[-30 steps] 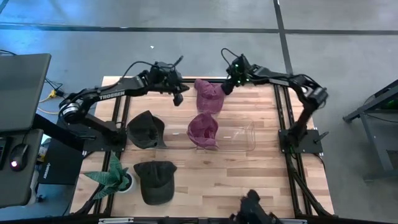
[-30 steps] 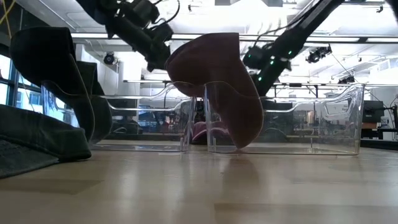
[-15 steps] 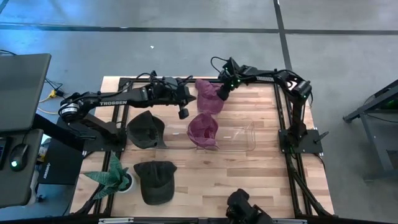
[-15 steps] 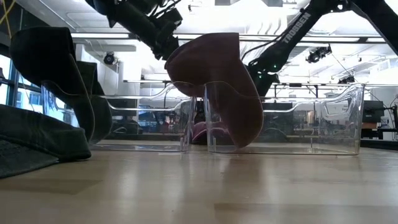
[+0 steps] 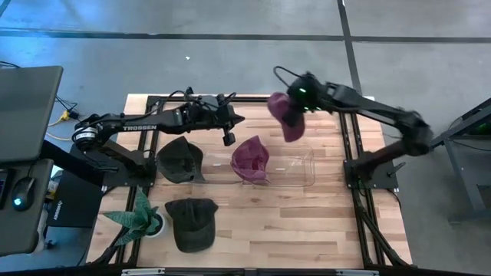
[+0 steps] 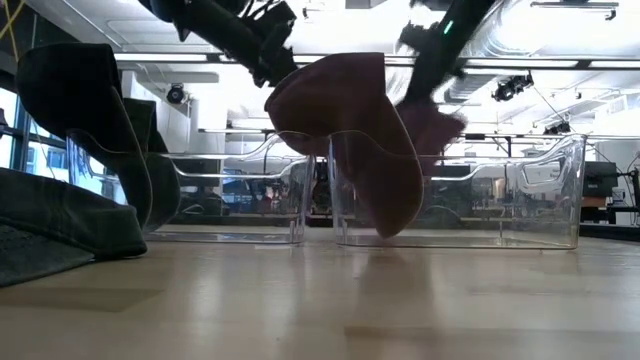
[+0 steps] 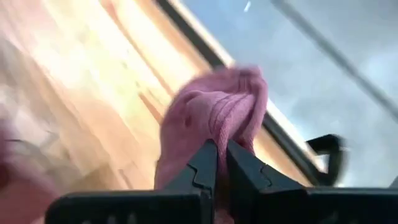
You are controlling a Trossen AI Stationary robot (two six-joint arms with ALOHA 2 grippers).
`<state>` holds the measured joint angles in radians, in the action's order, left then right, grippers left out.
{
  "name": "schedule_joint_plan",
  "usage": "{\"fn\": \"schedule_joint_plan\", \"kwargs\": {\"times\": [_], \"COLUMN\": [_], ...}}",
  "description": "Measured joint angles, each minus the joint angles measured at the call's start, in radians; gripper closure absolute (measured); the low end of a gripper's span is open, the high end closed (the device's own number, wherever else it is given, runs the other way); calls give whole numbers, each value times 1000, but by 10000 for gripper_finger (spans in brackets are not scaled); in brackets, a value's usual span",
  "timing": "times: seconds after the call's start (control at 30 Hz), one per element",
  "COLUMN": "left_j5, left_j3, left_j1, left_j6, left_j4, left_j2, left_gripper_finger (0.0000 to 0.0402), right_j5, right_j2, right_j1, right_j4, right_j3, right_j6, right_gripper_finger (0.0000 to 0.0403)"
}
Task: Pick & Place hat
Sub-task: Put the red cap into the right transparent bin
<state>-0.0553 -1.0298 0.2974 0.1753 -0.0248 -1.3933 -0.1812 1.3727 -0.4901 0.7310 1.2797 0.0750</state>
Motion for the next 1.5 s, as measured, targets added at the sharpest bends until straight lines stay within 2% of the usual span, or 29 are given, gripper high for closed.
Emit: {"fn": "schedule_joint_plan", "kwargs": {"times": [0.2, 0.43, 0.53, 0.63, 0.73, 0.83, 0.97, 1.03, 1.17, 1.3, 1.5], "left_j5": [1, 78, 157, 233, 228, 156, 20, -44, -134, -143, -172], "left_j3": [0, 0, -1, -1, -2, -2, -2, -2, -2, -2, -1], "left_j1": [-84, -191, -231, -273, -340, -424, -515, -551, -610, -642, -653], "left_j6": [39, 64, 56, 31, 30, 30, 30, 30, 30, 30, 7], "left_j4": [90, 264, 310, 318, 313, 314, 279, 249, 183, 190, 204], "left_j2": [0, 0, 2, 12, 12, 11, 11, 11, 11, -24, -56], "left_gripper_finger": [401, 401, 401, 401, 401, 401, 401, 401, 401, 401, 401], "right_j5": [-130, -249, -308, -362, -442, -568, -730, -776, -771, -771, -692], "right_j2": [-241, -340, -340, -326, -316, -312, -300, -292, -240, -157, -16], "right_j1": [306, 743, 910, 1049, 1172, 1282, 1393, 1432, 1473, 1505, 1525], "right_j4": [81, -10, -130, -342, -519, -671, -772, -827, -986, -1151, -1225], "right_j3": [0, -115, -218, -340, -456, -554, -682, -736, -837, -890, -895], "right_j6": [142, 222, 285, 353, 430, 516, 656, 713, 789, 827, 950], "right_gripper_finger": [391, 397, 392, 390, 396, 397, 390, 392, 396, 390, 393]}}
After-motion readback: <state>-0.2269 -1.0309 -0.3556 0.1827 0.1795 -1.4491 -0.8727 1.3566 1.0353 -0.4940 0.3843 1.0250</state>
